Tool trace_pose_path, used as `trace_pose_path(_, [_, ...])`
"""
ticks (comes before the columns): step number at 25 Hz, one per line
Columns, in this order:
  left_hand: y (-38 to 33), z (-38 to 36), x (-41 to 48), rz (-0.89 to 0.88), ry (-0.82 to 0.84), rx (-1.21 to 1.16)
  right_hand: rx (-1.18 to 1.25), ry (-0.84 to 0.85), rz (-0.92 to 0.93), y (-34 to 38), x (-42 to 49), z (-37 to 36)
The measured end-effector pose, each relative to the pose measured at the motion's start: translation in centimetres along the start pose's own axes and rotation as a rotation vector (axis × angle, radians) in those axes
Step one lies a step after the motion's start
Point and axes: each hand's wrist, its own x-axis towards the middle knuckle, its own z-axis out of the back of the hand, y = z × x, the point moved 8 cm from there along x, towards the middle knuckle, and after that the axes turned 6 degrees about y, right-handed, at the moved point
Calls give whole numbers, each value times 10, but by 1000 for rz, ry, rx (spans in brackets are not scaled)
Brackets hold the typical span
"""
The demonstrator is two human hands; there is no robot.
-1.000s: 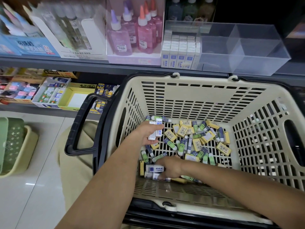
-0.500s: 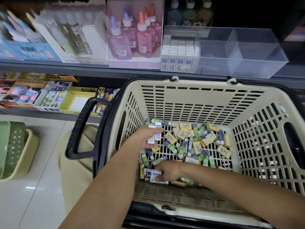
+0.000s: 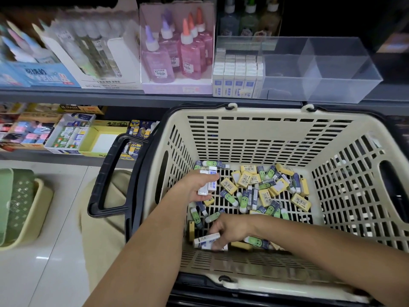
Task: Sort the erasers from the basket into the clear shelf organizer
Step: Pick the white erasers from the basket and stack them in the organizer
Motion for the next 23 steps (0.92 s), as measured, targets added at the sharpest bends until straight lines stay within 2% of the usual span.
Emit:
trace_pose_path(5, [6, -13, -6, 63, 121, 124, 40, -13, 4, -3, -12, 4])
trace_pose_path(8, [22, -20, -14, 209, 214, 228, 164, -43, -38, -13, -39, 26])
trace_pose_path(11, [38, -35, -25, 345, 390, 362, 296, -36, -85, -27, -64, 37])
trace_pose_path(14, [31, -54, -32, 308, 528, 356, 357, -87, -91, -33, -73, 43])
trace_pose_path(20, [16, -58, -29, 183, 458, 388, 400, -219, -35, -26, -79, 63])
trace_pose_path(23, [4, -51, -27, 96, 359, 341, 451, -298, -11, -23, -88, 74])
